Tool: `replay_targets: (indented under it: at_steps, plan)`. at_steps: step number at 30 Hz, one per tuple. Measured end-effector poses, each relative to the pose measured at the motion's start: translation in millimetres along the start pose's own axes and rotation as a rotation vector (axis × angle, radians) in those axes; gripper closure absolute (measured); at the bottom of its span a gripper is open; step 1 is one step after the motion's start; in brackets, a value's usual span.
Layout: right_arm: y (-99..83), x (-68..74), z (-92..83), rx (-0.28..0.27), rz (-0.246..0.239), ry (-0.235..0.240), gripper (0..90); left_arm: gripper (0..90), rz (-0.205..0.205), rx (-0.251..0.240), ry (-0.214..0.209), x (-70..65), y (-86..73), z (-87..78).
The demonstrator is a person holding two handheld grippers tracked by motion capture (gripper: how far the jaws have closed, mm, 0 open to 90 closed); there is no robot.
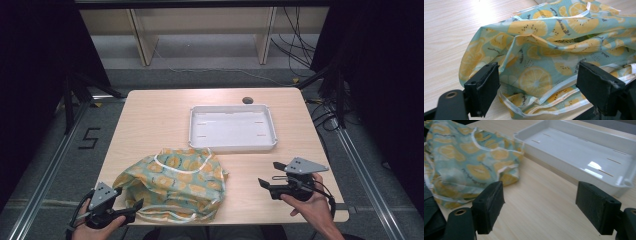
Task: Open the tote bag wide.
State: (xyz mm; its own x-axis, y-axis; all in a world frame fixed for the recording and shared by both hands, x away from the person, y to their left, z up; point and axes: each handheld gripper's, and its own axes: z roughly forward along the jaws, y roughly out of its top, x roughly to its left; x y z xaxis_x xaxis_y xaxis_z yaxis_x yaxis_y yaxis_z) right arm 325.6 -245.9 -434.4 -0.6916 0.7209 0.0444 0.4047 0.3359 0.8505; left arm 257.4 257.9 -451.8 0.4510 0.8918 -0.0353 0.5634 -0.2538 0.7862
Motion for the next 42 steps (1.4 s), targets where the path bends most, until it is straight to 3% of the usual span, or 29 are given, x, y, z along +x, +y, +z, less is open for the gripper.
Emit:
replay_targets:
  at_steps: [1, 2, 3, 4, 5, 6, 7, 8, 9, 11, 14, 17, 20, 23, 29, 30, 31, 32, 38, 40, 41, 42]
  plan:
    - [2.1, 2.3, 2.2, 0.007, -0.024, 0.015, 24.4, 17.9, -0.015, -0.017, 0.002, -1.5, 0.0, 1.1]
    - [3.4, 7.6, 5.0, 0.005, -0.012, 0.028, 24.8, 17.9, 0.007, 0.006, 0.0, 0.3, 0.2, -0.3]
    - [5.5, 11.7, 9.1, 0.012, -0.03, 0.058, 25.3, 17.9, 0.002, 0.001, -0.001, 0.0, 0.2, 0.1]
    - [6.8, 15.2, 10.5, 0.023, -0.035, 0.066, 25.6, 17.9, -0.03, -0.028, -0.003, -2.5, -0.1, 2.2]
    - [8.5, 16.9, 14.6, 0.007, -0.076, 0.073, 25.8, 17.9, -0.026, -0.025, -0.003, -2.2, -0.1, 1.9]
    - [9.7, 22.0, 18.3, 0.021, -0.076, 0.101, 26.1, 17.9, -0.027, -0.025, -0.003, -2.2, -0.2, 1.9]
    - [11.1, 26.8, 20.8, 0.041, -0.074, 0.112, 26.9, 17.9, 0.003, 0.001, -0.001, 0.1, 0.1, -0.2]
    - [12.1, 29.7, 25.2, 0.038, -0.104, 0.122, 27.5, 18.0, 0.005, 0.002, 0.003, -0.1, 0.3, -0.7]
    - [12.9, 33.9, 28.3, 0.041, -0.111, 0.136, 28.1, 17.9, -0.01, -0.026, 0.001, -1.5, 0.5, 1.2]
    - [14.3, 40.9, 34.5, 0.048, -0.134, 0.163, 29.0, 17.9, -0.021, -0.02, -0.002, -1.7, -0.3, 1.3]
    - [16.2, 50.4, 43.3, 0.063, -0.156, 0.208, 29.3, 17.9, 0.01, 0.003, 0.002, 0.6, 0.5, -0.6]
    - [19.8, 61.2, 52.9, 0.07, -0.186, 0.244, 30.7, 18.0, 0.01, 0.004, 0.002, 0.7, 0.3, -0.5]
    - [22.5, 74.5, 62.2, 0.093, -0.208, 0.282, 32.2, 17.9, -0.033, -0.035, 0.003, -2.0, 0.0, 1.9]
    - [23.1, 85.2, 72.0, 0.109, -0.248, 0.296, 34.3, 17.9, -0.028, -0.026, 0.002, -1.0, -0.2, 1.0]
    - [26.9, 96.7, 86.6, 0.136, -0.277, 0.323, 38.2, 17.9, -0.021, -0.024, 0.0, -1.1, 0.0, 0.9]
    - [27.7, 97.5, 88.0, 0.14, -0.288, 0.326, 40.0, 18.0, 0.009, 0.002, 0.0, 1.1, 0.4, -1.1]
    - [28.5, 99.2, 89.8, 0.149, -0.303, 0.334, 42.3, 17.9, -0.023, -0.026, -0.002, -1.2, 0.0, 0.9]
    - [27.9, 101.2, 92.3, 0.139, -0.304, 0.336, 42.7, 18.0, -0.026, -0.027, -0.002, -1.3, -0.1, 0.9]
    - [26.5, 107.0, 101.3, 0.184, -0.331, 0.353, 47.4, 17.9, -0.026, -0.029, -0.003, -1.4, 0.0, 1.1]
    - [26.2, 109.2, 104.7, 0.198, -0.329, 0.347, 47.4, 17.9, -0.003, -0.01, 0.0, -0.1, 0.4, -0.3]
    - [26.8, 109.9, 107.1, 0.204, -0.338, 0.34, 47.4, 17.9, -0.018, -0.031, 0.0, -1.7, 0.4, 1.2]
    - [26.6, 111.2, 109.5, 0.208, -0.335, 0.334, 47.4, 18.0, 0.026, 0.001, 0.0, 1.2, 0.7, -1.1]
